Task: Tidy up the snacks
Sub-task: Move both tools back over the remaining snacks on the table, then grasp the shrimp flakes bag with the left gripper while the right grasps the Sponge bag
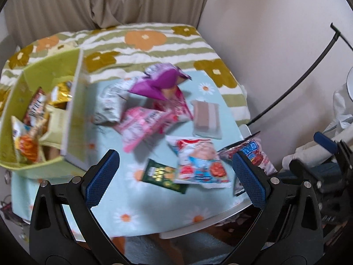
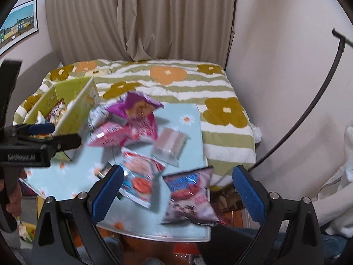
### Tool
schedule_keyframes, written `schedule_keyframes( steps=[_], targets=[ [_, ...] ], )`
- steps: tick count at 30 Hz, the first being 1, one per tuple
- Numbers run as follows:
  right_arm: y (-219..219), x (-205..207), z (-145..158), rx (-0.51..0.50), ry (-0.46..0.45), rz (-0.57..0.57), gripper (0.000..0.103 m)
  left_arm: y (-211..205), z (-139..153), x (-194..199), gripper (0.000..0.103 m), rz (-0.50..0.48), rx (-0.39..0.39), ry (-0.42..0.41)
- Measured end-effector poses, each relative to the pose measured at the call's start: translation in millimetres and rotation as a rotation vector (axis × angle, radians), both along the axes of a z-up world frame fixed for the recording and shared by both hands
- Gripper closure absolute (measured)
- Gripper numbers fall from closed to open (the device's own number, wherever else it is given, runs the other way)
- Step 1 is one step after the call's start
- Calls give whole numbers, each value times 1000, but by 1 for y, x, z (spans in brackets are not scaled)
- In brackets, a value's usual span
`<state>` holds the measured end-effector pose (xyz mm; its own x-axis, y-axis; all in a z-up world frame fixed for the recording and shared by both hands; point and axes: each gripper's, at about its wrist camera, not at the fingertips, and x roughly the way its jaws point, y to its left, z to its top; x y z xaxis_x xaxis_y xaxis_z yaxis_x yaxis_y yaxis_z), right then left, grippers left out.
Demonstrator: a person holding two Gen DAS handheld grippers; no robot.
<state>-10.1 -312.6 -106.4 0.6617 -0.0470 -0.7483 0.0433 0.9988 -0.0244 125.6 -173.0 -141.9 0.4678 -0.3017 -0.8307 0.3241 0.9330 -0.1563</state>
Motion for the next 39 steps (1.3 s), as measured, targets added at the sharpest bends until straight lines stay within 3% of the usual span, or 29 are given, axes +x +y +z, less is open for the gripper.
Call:
schedule_keyframes(
  steps=[7, 15, 20, 23, 24, 27, 33, 39],
  targets=[
    [-25, 2, -43, 58, 71, 5, 5, -45, -39, 16, 2, -13, 47, 74],
    [-32, 15, -87, 45, 127, 0, 5, -78, -97, 40, 2, -18, 108, 155],
    [-28, 24, -104, 4, 154, 11, 5, -92, -129, 51, 2, -15, 190, 187],
    [-28, 29, -109, -21, 157, 18, 5, -92, -138, 56, 2, -17, 179, 201],
    [-27, 30, -110, -25, 157, 20, 5, -93, -140, 58, 3, -21, 178, 207],
    [-25, 33, -115, -31, 167, 28, 5, -93, -148, 62, 22, -46, 179, 242],
    [-22, 37, -129, -10, 186, 6, 6, -89, -153, 61, 33, -88, 161, 273],
    [-20, 42, -141, -15, 205, -8, 16, -84, -149, 59, 42, -124, 170, 272]
  ],
)
